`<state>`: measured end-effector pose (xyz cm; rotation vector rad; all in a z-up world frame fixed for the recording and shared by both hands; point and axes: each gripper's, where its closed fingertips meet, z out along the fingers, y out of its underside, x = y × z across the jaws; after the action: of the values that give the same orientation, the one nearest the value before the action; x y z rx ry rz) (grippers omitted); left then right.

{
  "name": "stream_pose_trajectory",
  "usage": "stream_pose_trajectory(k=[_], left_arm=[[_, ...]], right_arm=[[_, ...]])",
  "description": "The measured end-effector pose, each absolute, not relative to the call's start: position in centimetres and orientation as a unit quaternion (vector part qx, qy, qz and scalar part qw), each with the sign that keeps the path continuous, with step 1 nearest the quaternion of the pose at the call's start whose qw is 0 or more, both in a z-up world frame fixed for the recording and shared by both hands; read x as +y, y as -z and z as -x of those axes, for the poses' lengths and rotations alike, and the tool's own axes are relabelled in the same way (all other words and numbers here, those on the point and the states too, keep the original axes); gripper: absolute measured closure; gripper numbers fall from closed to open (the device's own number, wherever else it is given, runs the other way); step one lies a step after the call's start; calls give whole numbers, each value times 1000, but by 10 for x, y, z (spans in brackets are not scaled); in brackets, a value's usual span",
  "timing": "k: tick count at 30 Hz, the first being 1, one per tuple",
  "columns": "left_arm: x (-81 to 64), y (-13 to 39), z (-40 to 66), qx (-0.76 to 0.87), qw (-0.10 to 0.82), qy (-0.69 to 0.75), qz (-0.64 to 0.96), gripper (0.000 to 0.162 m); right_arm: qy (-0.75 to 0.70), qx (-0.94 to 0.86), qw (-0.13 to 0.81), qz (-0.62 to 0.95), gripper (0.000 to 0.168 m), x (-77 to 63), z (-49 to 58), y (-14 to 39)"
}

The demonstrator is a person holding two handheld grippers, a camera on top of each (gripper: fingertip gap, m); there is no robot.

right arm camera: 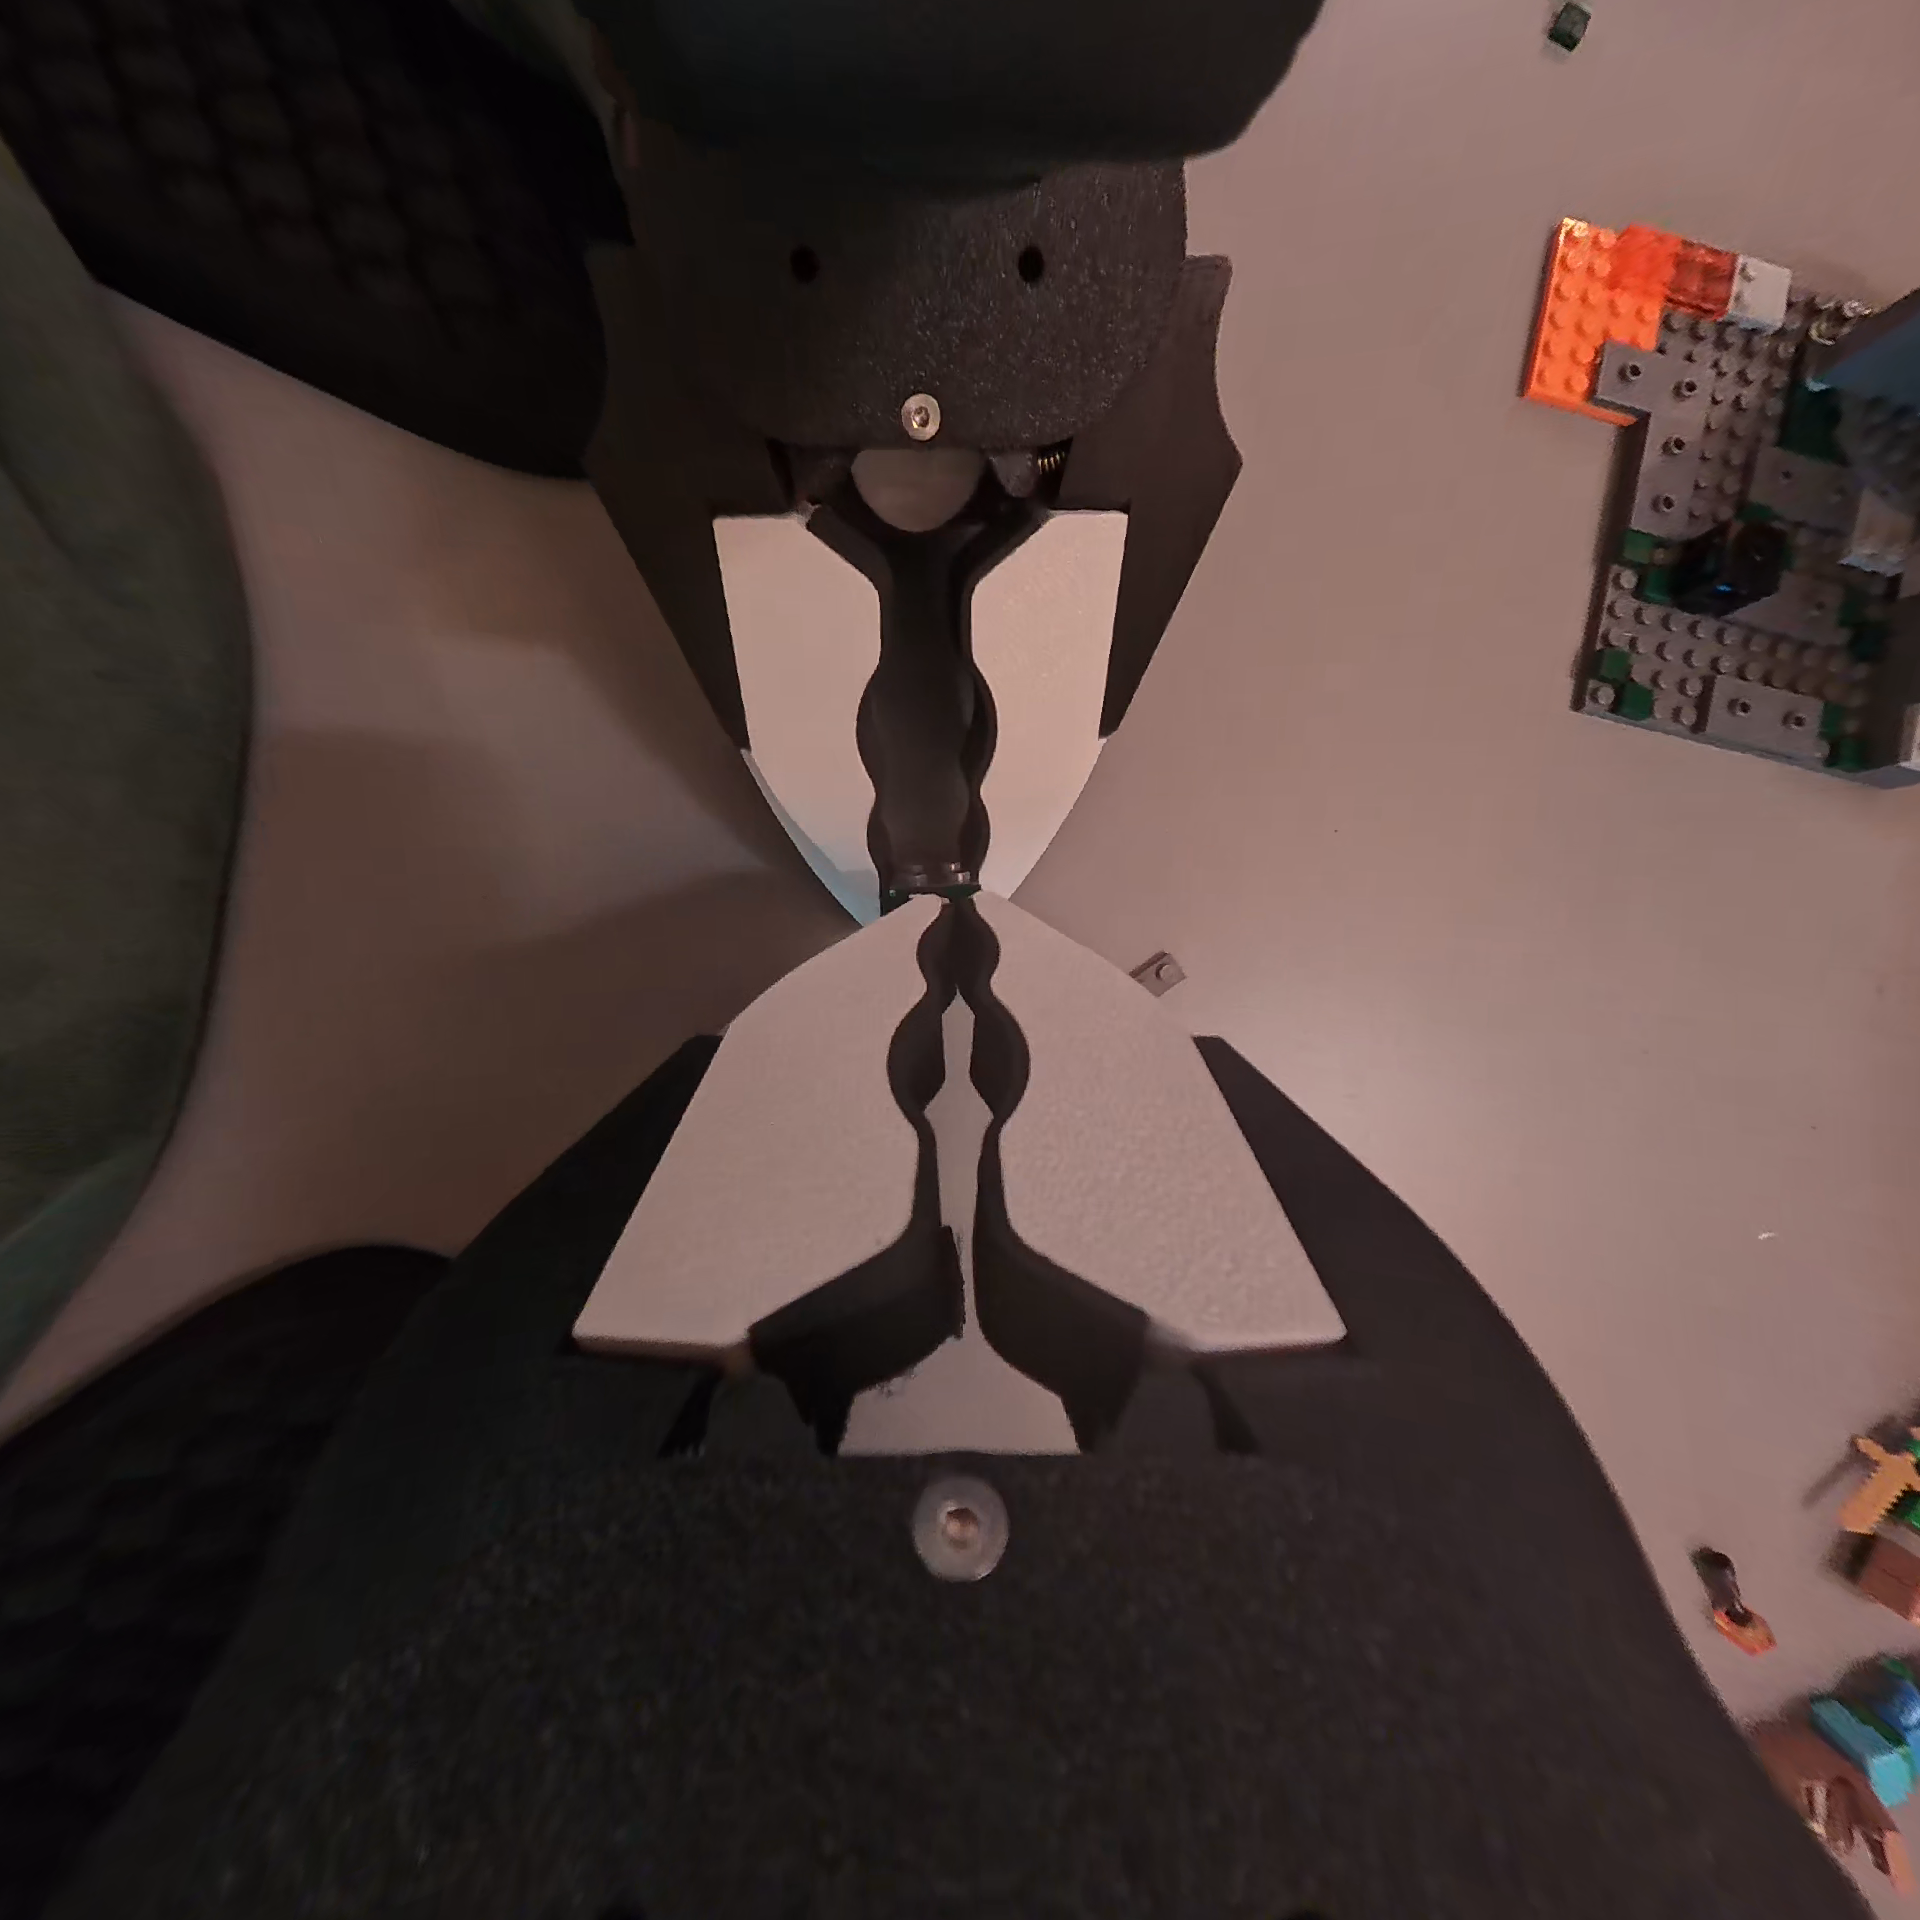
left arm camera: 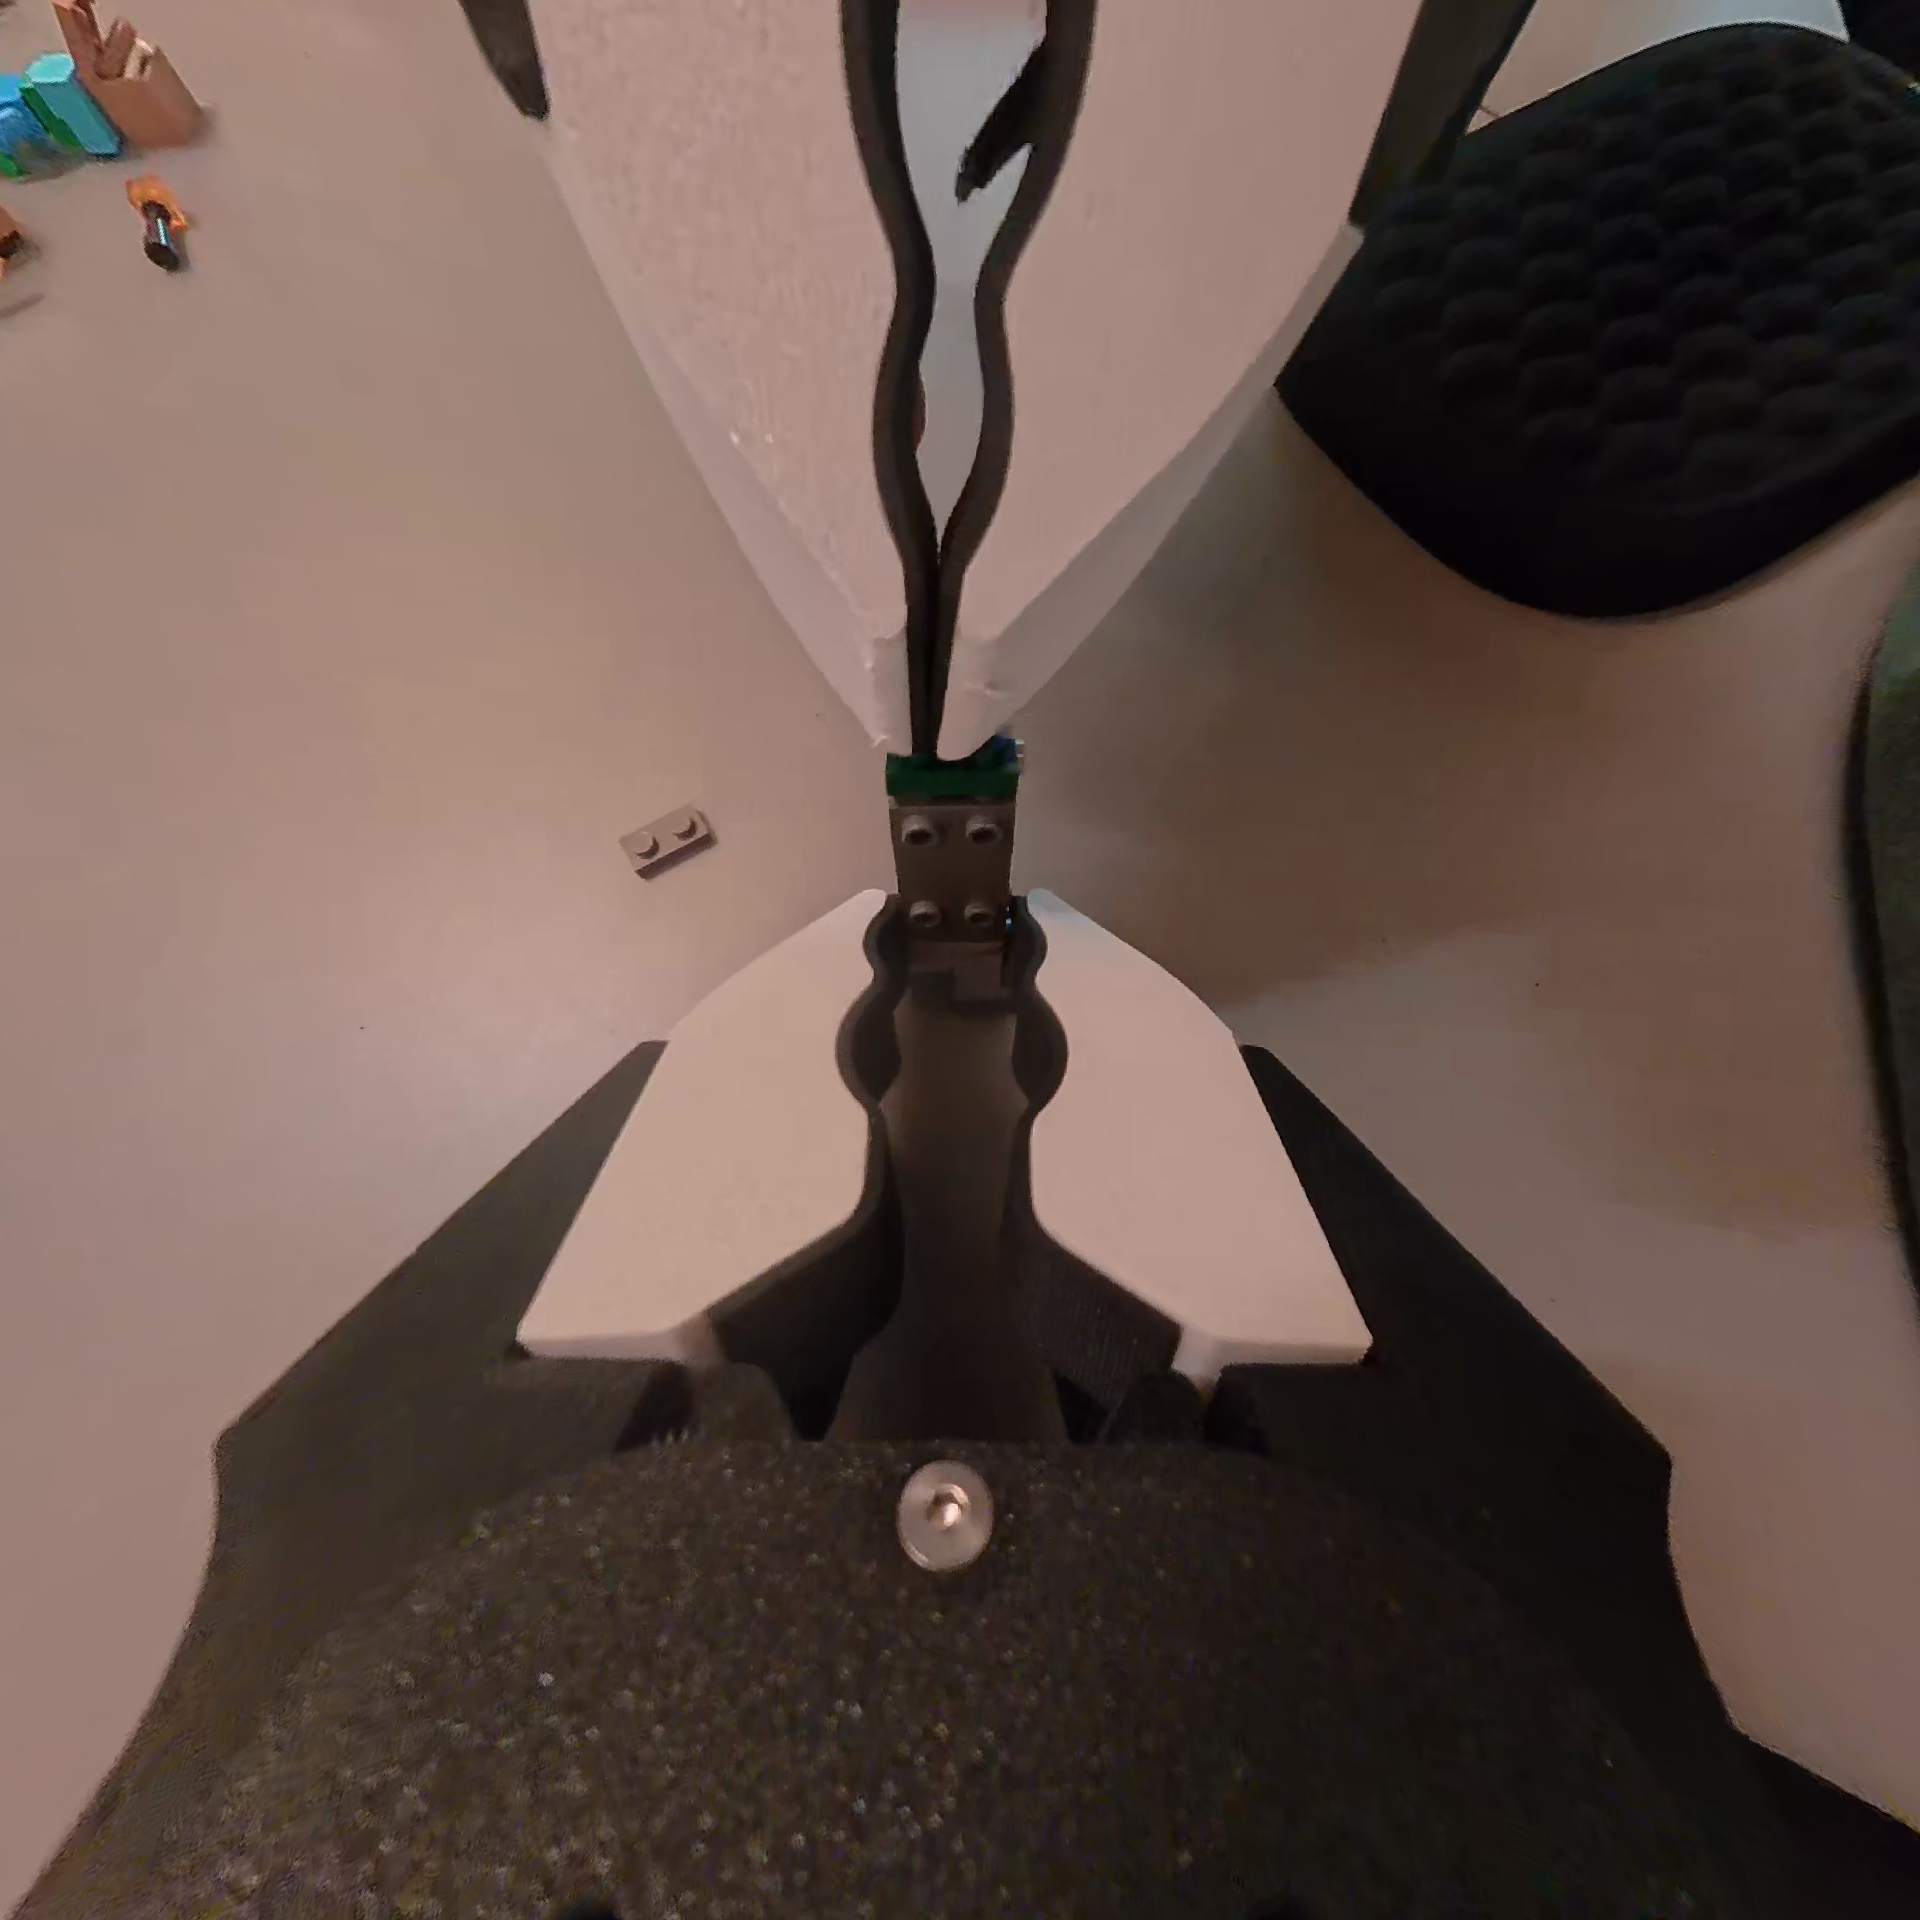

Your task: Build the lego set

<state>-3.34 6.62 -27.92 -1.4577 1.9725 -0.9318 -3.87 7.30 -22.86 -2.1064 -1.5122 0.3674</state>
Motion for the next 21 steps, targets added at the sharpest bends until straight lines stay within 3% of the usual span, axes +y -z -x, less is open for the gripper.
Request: stream_pose_trajectory(k=[21], left_arm=[[61, 279, 30, 733, 256, 333, 535, 144]], right_arm=[[-99, -554, 250, 788, 168, 67, 36, 229]])
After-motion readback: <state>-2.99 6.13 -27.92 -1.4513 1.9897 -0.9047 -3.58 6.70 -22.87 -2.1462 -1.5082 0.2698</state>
